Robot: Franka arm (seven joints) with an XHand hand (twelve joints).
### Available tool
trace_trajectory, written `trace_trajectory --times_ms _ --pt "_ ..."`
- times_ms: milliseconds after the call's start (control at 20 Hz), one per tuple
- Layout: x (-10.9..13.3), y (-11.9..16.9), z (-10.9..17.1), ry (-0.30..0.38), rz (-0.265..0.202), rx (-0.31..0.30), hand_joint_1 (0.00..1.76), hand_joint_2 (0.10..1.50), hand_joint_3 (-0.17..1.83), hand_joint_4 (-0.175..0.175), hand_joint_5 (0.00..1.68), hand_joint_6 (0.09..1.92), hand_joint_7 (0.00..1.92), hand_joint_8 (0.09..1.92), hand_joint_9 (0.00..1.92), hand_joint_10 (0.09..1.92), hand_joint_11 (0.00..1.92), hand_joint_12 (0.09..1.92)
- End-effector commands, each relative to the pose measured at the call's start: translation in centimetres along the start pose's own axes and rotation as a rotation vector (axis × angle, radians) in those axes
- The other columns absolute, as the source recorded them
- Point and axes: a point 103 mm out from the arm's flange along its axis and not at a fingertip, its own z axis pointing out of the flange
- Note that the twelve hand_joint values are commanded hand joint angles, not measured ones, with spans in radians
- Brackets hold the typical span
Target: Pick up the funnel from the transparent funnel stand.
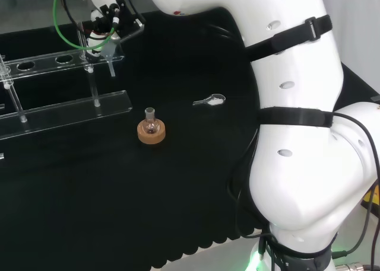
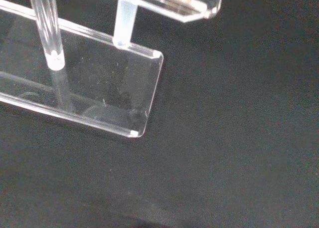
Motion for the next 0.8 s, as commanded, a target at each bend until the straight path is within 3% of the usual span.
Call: trace_trajectory --times_ms 50,250,500,650,800 --pt "0.1 -0.6 -0.8 -0.075 0.035 -0.068 0.64 0.82 0.32 -0.026 0.66 0.30 0.52 0.71 0.84 0.57 0.46 1.32" --pt "-0.6 -2.4 -3.3 -0.112 0.049 -0.137 0.69 0.79 0.45 -0.025 0.67 0.62 0.61 0.72 0.94 0.54 0.54 1.28" --pt "-1.4 -4.7 -5.1 -0.122 0.064 -0.207 0.72 0.77 0.51 -0.024 0.75 0.72 0.77 0.74 1.05 0.55 0.62 1.24" --pt "-2.0 -5.9 -5.9 -0.127 0.075 -0.230 0.77 0.76 0.54 -0.043 0.87 0.73 0.96 0.75 1.24 0.49 0.82 1.12" --pt "-2.7 -7.4 -6.6 -0.122 0.086 -0.249 0.79 0.76 0.55 -0.056 0.93 0.72 1.03 0.76 1.34 0.44 0.93 1.04"
